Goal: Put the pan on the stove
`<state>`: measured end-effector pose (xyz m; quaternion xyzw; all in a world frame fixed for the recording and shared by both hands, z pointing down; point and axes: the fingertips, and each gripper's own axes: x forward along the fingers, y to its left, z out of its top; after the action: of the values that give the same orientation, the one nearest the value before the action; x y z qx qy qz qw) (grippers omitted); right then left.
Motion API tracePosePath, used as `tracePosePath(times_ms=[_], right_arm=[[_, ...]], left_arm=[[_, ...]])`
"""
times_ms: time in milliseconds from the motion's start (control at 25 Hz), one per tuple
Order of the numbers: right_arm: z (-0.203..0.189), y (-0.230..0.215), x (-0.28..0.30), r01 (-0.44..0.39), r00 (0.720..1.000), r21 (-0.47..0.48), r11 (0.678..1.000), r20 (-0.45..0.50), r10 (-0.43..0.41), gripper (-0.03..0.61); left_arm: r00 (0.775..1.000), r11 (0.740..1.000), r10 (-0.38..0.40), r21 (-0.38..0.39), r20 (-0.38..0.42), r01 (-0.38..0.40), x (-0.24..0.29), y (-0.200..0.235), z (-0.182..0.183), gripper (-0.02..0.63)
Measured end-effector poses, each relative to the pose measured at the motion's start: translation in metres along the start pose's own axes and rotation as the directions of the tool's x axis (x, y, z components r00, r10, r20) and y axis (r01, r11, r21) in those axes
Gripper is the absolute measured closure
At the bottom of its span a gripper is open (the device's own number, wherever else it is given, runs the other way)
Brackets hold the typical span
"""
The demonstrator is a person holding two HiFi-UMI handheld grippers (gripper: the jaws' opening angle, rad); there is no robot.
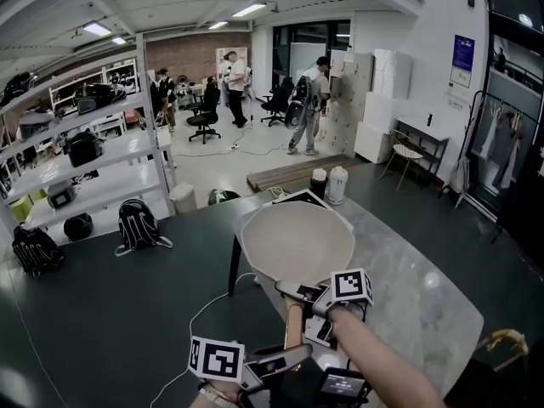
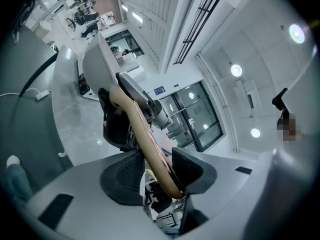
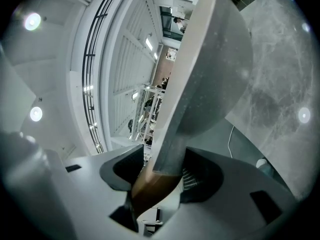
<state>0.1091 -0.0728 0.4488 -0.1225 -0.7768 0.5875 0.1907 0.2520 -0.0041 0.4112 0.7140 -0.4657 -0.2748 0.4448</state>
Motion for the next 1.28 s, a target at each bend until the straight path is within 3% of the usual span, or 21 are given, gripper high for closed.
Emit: tracePosePath(times_ms=[400,800,1280], right_arm=[[0.079,-0.023,0.051,0.043,0.995,0.029,0.999,0.093,-0.045,0.36],[0.154,-0.047,0.098,0.077,0.976,0.088,0.993,0.194,-0.093,0.36],[0.202,-0.084,0.111,0.114,0.944,0.153,0.982,0.29,-0.155,0.36]], left_arm=[[0.995,0.999,-0.047,-0.02,-0.09,0.046,-0.002,0.051,0.084,0.431],[0.976,0.995,-0.096,-0.056,-0.198,0.086,-0.002,0.1,0.164,0.431],[0.94,0.987,-0.155,-0.089,-0.305,0.133,0.007,0.143,0.207,0.428]])
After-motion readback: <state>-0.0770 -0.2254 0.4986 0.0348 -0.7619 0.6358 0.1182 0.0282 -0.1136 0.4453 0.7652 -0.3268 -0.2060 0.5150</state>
